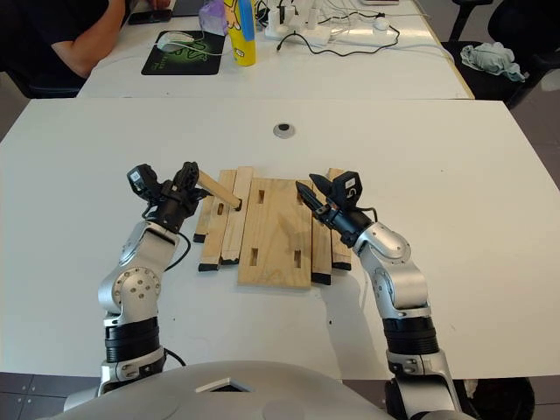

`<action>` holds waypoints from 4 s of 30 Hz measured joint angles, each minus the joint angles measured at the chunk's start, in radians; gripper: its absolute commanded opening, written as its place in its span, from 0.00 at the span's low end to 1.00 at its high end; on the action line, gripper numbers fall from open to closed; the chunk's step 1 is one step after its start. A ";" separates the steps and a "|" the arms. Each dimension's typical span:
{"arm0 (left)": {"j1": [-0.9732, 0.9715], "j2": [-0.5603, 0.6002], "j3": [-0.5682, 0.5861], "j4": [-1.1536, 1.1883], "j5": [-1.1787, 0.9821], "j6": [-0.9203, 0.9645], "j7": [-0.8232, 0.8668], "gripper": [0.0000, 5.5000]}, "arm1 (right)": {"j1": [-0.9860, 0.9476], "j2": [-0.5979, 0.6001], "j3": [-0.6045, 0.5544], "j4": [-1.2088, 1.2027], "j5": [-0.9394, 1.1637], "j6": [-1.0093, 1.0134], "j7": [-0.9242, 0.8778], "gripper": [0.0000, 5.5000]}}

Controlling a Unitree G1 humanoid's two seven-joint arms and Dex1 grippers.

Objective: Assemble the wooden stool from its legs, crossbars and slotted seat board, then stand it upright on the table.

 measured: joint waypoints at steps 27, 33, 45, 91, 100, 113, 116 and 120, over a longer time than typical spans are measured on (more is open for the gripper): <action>-0.009 0.036 -0.339 0.036 0.515 -0.113 0.013 0.08 | 0.023 -0.019 0.060 -0.077 -0.037 0.069 0.004 0.33; -0.007 0.025 -0.322 0.042 0.506 -0.121 -0.018 0.08 | 0.024 -0.018 0.061 -0.077 -0.038 0.069 0.002 0.33; 0.001 0.024 -0.318 0.016 0.507 -0.212 -0.069 0.31 | 0.023 -0.006 0.066 -0.058 -0.049 0.053 -0.001 0.33; -0.424 0.019 -0.158 0.238 0.315 0.120 -0.177 0.00 | -0.018 0.096 0.081 0.062 -0.114 -0.046 -0.050 0.33; -0.444 0.010 -0.135 0.161 0.342 0.018 -0.142 0.00 | -0.036 0.097 0.081 0.087 -0.117 -0.062 -0.050 0.33; -0.360 0.024 -0.129 0.151 0.339 0.108 -0.126 0.00 | -0.032 0.098 0.082 0.087 -0.124 -0.068 -0.049 0.33; -0.371 0.023 -0.131 0.200 0.337 0.100 -0.138 0.00 | -0.036 0.098 0.082 0.088 -0.124 -0.068 -0.041 0.33; -0.381 0.024 -0.127 0.210 0.337 0.093 -0.138 0.00 | -0.047 0.097 0.082 0.091 -0.124 -0.068 -0.035 0.33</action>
